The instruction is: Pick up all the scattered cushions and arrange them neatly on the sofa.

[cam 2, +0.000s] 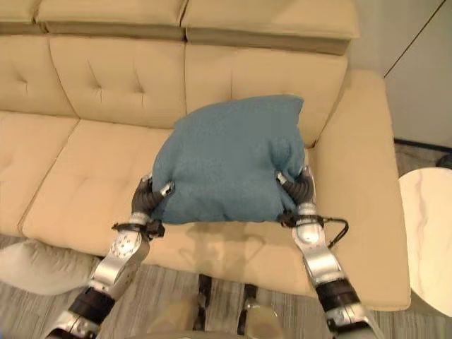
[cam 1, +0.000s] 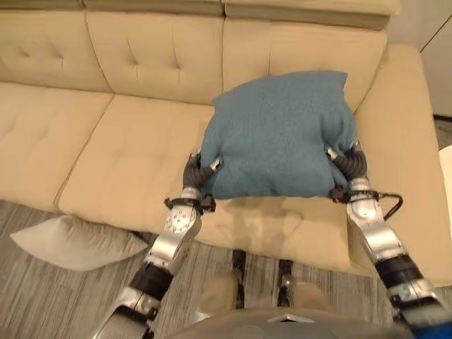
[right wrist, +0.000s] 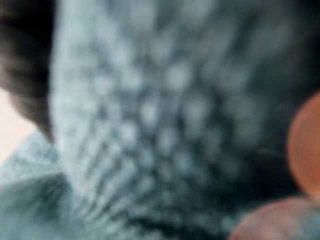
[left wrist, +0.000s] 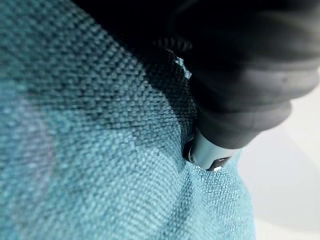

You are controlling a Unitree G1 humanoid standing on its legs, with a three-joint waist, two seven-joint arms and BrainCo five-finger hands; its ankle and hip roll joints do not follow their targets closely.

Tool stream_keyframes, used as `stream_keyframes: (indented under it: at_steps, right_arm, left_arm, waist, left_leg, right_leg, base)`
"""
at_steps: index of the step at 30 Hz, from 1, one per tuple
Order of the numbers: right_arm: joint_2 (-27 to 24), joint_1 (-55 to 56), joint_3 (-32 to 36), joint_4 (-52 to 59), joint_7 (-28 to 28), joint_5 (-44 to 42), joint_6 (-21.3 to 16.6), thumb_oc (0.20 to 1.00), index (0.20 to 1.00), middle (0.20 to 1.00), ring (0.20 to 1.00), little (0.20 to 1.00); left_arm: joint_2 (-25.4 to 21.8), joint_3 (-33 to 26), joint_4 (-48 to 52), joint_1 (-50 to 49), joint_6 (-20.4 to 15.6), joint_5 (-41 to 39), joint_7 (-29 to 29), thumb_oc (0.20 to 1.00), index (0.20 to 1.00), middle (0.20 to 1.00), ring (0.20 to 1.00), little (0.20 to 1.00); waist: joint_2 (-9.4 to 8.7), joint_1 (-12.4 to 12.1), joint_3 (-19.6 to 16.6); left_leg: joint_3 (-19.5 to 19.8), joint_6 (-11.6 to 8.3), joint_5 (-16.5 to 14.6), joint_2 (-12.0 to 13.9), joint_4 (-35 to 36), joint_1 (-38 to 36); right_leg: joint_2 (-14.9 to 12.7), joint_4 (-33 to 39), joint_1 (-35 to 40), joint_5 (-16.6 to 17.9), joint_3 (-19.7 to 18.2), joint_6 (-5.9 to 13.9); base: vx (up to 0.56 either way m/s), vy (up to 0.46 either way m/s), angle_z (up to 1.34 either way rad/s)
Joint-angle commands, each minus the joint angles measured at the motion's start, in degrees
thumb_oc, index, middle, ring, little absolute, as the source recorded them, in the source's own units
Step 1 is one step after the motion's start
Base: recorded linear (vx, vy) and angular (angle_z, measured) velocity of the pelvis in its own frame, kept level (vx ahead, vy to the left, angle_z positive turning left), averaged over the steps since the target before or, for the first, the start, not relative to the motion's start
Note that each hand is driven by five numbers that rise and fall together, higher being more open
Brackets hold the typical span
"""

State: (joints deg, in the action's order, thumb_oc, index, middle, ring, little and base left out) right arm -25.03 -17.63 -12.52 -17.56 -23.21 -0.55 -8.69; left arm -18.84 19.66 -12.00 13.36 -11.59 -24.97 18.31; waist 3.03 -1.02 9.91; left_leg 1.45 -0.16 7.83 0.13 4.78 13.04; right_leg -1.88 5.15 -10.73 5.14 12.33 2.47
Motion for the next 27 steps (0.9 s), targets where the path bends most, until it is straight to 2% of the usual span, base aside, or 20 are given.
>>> stream_keyframes:
  at_steps: [1,4,11,15,19,25,26,27]
  right_arm:
    - [-1.1,-8.6,-3.0,7.5,-3.4,5.7,-5.6,0.200,0.200,0.200,0.200,0.200]
    - [-3.6,-19.8,-6.2,4.4,-7.2,8.3,-5.3,0.200,0.200,0.200,0.200,0.200]
    - [-3.9,-30.8,-8.8,1.1,-13.4,13.2,-5.5,0.200,0.200,0.200,0.200,0.200]
    - [-4.4,-42.9,-13.1,-8.0,-20.1,15.8,-4.1,0.200,0.200,0.200,0.200,0.200]
    - [-6.0,-53.5,-18.2,-18.2,-22.2,13.8,-2.1,0.200,0.200,0.200,0.200,0.200]
    - [-6.7,-63.2,-24.2,-31.2,-21.1,8.4,-0.6,0.200,0.200,0.200,0.200,0.200]
    - [-6.6,-64.5,-25.2,-33.5,-19.8,6.3,-0.3,0.200,0.200,0.200,0.200,0.200]
    - [-6.8,-65.8,-26.5,-36.2,-17.9,3.6,-0.3,0.200,0.200,0.200,0.200,0.200]
  left_arm:
    - [-0.5,1.0,5.4,11.2,-9.2,5.8,1.2,0.200,0.200,0.200,0.200,0.200]
    - [-3.1,2.1,1.9,23.5,-10.9,9.4,7.1,0.200,0.200,0.200,0.200,0.200]
    - [-5.4,4.0,-1.1,36.1,-11.6,15.8,14.5,0.200,0.200,0.200,0.200,0.200]
    - [-6.4,6.3,-9.3,48.0,-11.0,18.7,21.5,0.200,0.200,0.200,0.200,0.200]
    - [-6.2,11.0,-20.0,58.6,-11.0,15.0,21.8,0.200,0.200,0.200,0.200,0.200]
    - [-6.3,16.6,-33.6,69.5,-9.4,11.1,18.2,0.200,0.200,0.200,0.200,0.200]
    - [-6.1,17.4,-35.8,70.8,-9.1,9.6,17.0,0.533,0.533,0.533,0.533,0.533]
    - [-5.4,18.5,-38.7,72.3,-8.7,7.6,15.3,1.000,1.000,1.000,1.000,1.000]
  waist:
    - [-3.50,0.0,-1.3]
    - [-4.09,0.0,-2.2]
    - [-4.66,0.1,-1.7]
    - [-4.75,0.1,-0.3]
    - [-4.63,0.5,0.2]
    - [-4.75,0.7,0.5]
    - [-4.77,0.9,0.6]
    - [-4.76,1.0,0.5]
  left_leg:
    - [2.0,-0.19,-7.1,-3.3,0.2,1.1]
    - [2.2,-0.73,-5.3,-3.8,0.2,7.2]
    - [2.6,-1.49,-3.9,-3.1,0.2,11.3]
    - [2.9,-2.05,-3.0,-2.9,0.2,14.7]
    - [3.3,-2.57,-2.5,-2.7,0.2,17.4]
    - [3.9,-2.71,-1.7,-2.8,0.2,20.9]
    - [3.9,-2.74,-1.6,-2.9,0.2,21.4]
    - [3.9,-2.84,-1.4,-2.9,0.2,21.7]
  right_leg:
    - [-1.1,-0.2,-4.2,-1.2,-6.2,3.70]
    - [-0.9,-0.2,-9.9,0.2,-6.4,3.40]
    - [-0.8,-0.2,-14.1,1.0,-6.6,3.60]
    - [-0.9,-0.2,-17.8,1.7,-6.7,3.97]
    - [-0.8,-0.2,-20.6,2.1,-6.9,4.31]
    - [-0.6,-0.2,-24.2,2.7,-7.3,4.67]
    - [-0.6,-0.2,-24.9,3.0,-7.4,4.79]
    - [-0.6,-0.2,-25.3,3.1,-7.4,4.83]
  base:
    - [-0.17,-0.077,0.00]
    - [-0.05,-0.040,0.01]
    - [-0.01,-0.009,-0.02]
    - [0.01,-0.005,-0.05]
    - [0.01,-0.009,0.03]
    - [0.00,-0.001,0.00]
    - [0.00,-0.004,-0.05]
    - [0.00,0.000,0.00]
